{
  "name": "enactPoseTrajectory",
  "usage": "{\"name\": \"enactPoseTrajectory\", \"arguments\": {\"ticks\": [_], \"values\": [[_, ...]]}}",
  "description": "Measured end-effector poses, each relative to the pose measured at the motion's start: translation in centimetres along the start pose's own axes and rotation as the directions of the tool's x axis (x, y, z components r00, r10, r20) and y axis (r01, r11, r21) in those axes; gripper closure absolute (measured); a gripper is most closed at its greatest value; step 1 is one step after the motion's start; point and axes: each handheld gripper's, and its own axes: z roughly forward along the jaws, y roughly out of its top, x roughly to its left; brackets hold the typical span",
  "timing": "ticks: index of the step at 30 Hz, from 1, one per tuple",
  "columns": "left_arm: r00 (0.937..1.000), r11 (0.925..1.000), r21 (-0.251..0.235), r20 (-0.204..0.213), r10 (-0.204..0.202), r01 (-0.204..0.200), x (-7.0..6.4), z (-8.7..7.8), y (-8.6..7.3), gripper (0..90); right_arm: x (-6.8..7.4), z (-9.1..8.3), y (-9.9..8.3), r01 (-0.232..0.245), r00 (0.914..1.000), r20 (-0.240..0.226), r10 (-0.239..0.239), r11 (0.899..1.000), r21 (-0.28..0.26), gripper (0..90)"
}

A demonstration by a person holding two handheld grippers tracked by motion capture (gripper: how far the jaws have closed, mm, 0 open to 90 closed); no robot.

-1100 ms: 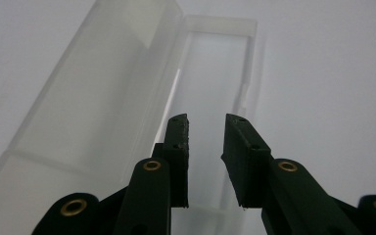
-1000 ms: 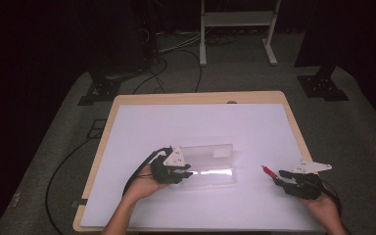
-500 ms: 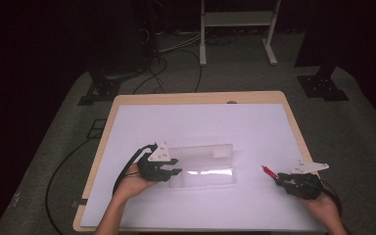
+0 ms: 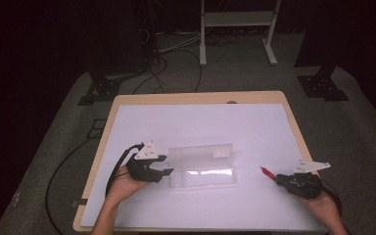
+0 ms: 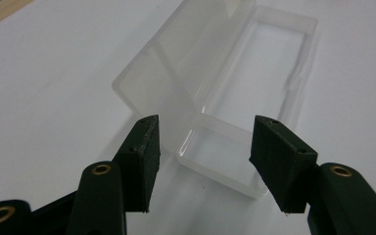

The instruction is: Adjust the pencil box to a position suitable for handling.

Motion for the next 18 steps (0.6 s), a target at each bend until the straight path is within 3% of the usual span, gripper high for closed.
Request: {"name": "enactPoseTrajectory", "arguments": {"ticks": [9, 18], "values": [[0.9984, 0.9985, -0.026, -0.026, -0.049, 0.049, 0.6, -0.7, -1.5, 38.6, 0.0, -0.1, 0.0, -0.019, 0.9998, -0.007, 0.019, 1.0, -0.008, 78.6], [0.9894, 0.9904, -0.064, -0.071, -0.127, 0.122, 1.4, -1.8, -3.7, 32.4, 0.0, -0.6, 0.5, -0.026, 0.9994, -0.021, 0.026, 0.999, -0.018, 78.7]]}}
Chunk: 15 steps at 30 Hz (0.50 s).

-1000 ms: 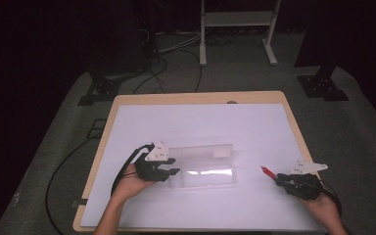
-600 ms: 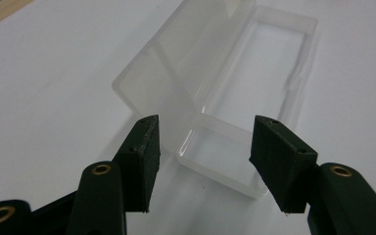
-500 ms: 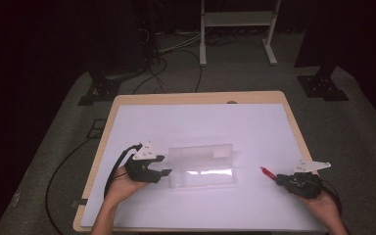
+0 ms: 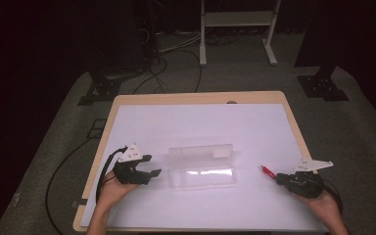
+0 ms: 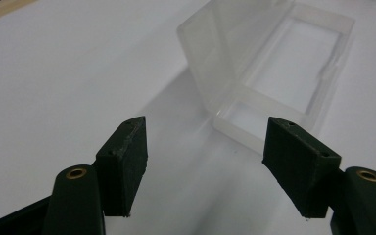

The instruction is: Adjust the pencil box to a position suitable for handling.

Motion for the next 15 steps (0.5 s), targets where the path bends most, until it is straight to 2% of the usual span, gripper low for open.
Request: {"name": "enactPoseTrajectory", "arguments": {"ticks": [9, 12, 15], "values": [[0.9996, 0.9998, -0.019, -0.028, -0.002, 0.002, 0.5, -0.6, -0.5, 29.7, 0.7, -1.1, 1.0, 0.01, 0.9999, 0.004, -0.01, 1.0, -0.017, 78.9], [0.9996, 0.9998, -0.019, -0.028, -0.003, 0.002, 0.5, -0.7, -0.6, 29.3, 0.9, -1.6, 1.4, 0.007, 1.0, 0.002, -0.007, 1.0, -0.02, 78.9], [0.9997, 0.9994, -0.034, -0.023, -0.01, 0.009, 0.6, -0.8, -0.6, 28.0, 1.4, -2.0, 2.0, 0.027, 0.9996, 0.005, -0.027, 1.0, -0.008, 78.9]]}}
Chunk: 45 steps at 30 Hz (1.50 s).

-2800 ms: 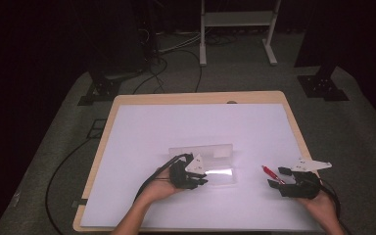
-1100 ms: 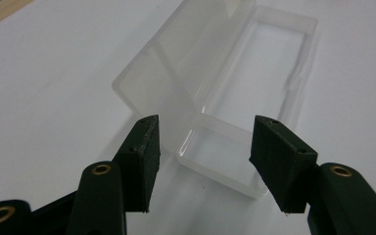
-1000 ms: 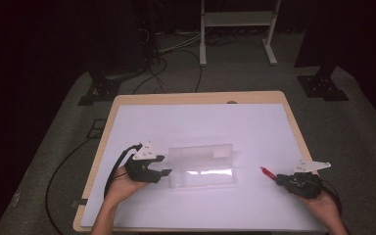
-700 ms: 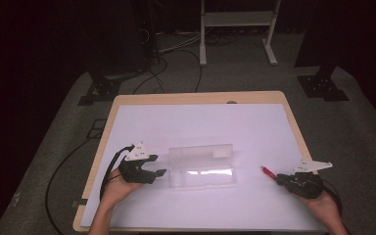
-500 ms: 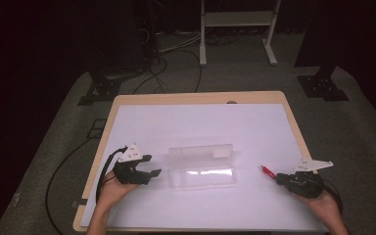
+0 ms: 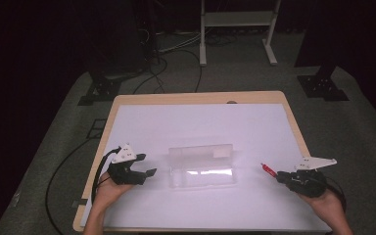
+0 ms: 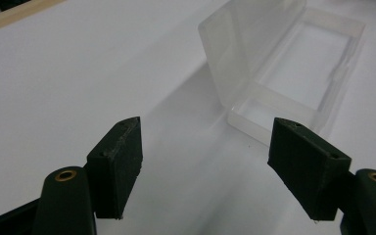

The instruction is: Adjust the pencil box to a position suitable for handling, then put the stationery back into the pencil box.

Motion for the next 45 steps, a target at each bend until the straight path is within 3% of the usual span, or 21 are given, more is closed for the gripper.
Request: {"name": "enactPoseTrajectory", "arguments": {"ticks": [7, 10, 17, 27, 37, 45], "values": [[0.9996, 0.9996, -0.02, -0.021, -0.019, 0.019, 0.4, -0.6, -0.3, 21.3, 1.0, -0.8, 1.4, 0.043, 0.9991, 0.003, -0.043, 0.999, -0.003, 78.9], [0.9991, 0.9992, -0.025, -0.029, -0.032, 0.031, 0.6, -0.8, -0.6, 19.7, 1.5, -0.9, 2.1, 0.057, 0.9982, -0.017, -0.057, 0.998, -0.012, 78.9], [0.9979, 0.9988, -0.024, -0.048, -0.043, 0.042, 0.8, -0.8, -0.9, 18.9, 1.6, -1.2, 3.8, 0.059, 0.9966, -0.055, -0.062, 0.997, -0.051, 78.9], [0.9964, 0.9984, -0.024, -0.066, -0.053, 0.051, 0.9, -0.5, -1.1, 16.1, 2.1, -0.9, 6.0, 0.106, 0.9905, -0.083, -0.109, 0.994, -0.04, 78.9], [0.9954, 0.9972, -0.032, -0.066, -0.07, 0.068, 1.2, -0.7, -1.3, 15.1, 3.2, -0.2, 8.4, 0.153, 0.9782, -0.131, -0.161, 0.986, -0.068, 78.9], [0.9948, 0.9965, -0.037, -0.067, -0.077, 0.075, 1.3, -1.0, -1.5, 15.1, 4.2, 0.6, 9.8, 0.194, 0.9632, -0.174, -0.205, 0.978, -0.079, 78.9]]}}
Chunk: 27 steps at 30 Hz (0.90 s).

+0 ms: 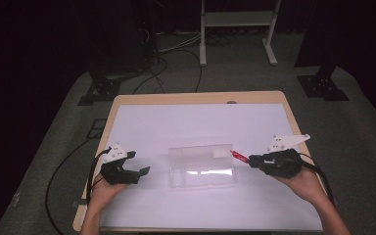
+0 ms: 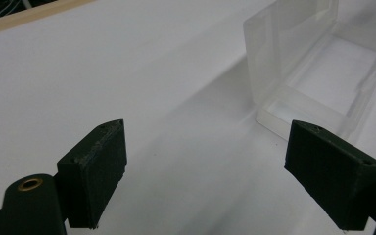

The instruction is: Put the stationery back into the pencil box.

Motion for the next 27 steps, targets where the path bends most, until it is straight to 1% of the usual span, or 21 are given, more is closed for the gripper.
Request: {"name": "enactPoseTrajectory", "arguments": {"ticks": [7, 13, 15, 19, 21, 27], "values": [[1.0, 1.0, -0.002, 0.002, -0.003, 0.003, 0.0, -0.1, -0.1, 15.1, 0.2, 1.2, 0.9, 0.019, 0.9991, -0.037, -0.019, 1.0, 0.0, 78.9], [1.0, 1.0, -0.003, 0.005, -0.001, 0.001, 0.0, -0.1, -0.1, 14.7, 0.1, 2.1, 1.2, 0.014, 0.9978, -0.065, -0.014, 1.0, -0.013, 78.9], [1.0, 1.0, -0.003, 0.003, -0.003, 0.003, 0.0, -0.1, -0.1, 14.7, 0.0, 2.4, 1.3, 0.006, 0.9968, -0.08, -0.007, 1.0, -0.018, 78.9], [1.0, 0.9999, -0.012, -0.002, -0.009, 0.009, 0.1, -0.3, -0.1, 14.6, 0.1, 3.0, 1.6, 0.017, 0.995, -0.098, -0.019, 1.0, -0.024, 78.9], [0.9999, 0.9998, -0.017, -0.002, -0.014, 0.014, 0.1, -0.4, -0.1, 14.6, 0.1, 3.3, 1.8, 0.014, 0.9939, -0.109, -0.017, 1.0, -0.025, 78.9], [0.9999, 0.9999, -0.007, 0.001, -0.012, 0.012, 0.1, -0.3, -0.1, 14.3, 0.3, 4.3, 2.3, 0.03, 0.9903, -0.136, -0.032, 0.999, -0.017, 78.9]]}}
